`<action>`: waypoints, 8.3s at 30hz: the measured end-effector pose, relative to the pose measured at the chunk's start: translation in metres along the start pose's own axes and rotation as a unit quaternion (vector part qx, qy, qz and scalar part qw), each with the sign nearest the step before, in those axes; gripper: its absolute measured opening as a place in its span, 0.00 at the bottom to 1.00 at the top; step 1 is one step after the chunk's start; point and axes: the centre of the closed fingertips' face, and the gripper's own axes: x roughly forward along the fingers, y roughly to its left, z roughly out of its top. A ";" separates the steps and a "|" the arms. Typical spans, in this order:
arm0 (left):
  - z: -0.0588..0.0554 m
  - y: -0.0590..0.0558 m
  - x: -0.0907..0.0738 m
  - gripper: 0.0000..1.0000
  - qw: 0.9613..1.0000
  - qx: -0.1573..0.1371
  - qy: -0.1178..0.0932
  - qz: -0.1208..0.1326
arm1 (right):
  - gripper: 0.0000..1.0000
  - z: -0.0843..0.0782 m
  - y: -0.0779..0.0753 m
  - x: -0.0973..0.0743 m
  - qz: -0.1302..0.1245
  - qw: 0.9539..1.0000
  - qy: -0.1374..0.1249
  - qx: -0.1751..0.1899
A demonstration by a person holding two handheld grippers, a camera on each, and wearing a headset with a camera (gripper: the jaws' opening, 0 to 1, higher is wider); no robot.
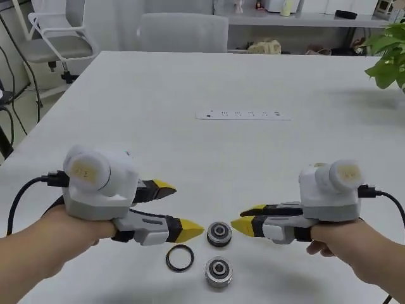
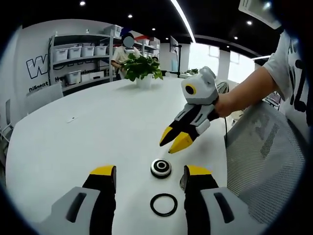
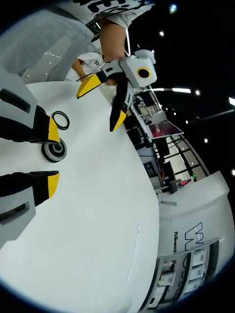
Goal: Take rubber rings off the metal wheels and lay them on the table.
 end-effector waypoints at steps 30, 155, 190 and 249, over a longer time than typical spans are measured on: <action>-0.021 -0.015 0.039 0.36 0.998 -0.003 0.039 -0.042 | 0.17 -0.028 0.009 0.016 0.021 0.996 0.051 -0.065; -0.031 -0.024 0.067 0.07 0.996 0.050 0.071 -0.006 | 0.00 -0.015 0.005 0.012 0.020 0.996 -0.003 0.092; -0.031 -0.025 0.066 0.07 0.996 0.051 0.071 -0.003 | 0.00 -0.004 0.023 0.019 0.046 0.996 -0.017 0.070; 0.002 -0.025 -0.006 0.39 1.000 0.021 0.005 0.011 | 0.00 0.019 0.036 0.005 0.059 0.993 -0.051 0.083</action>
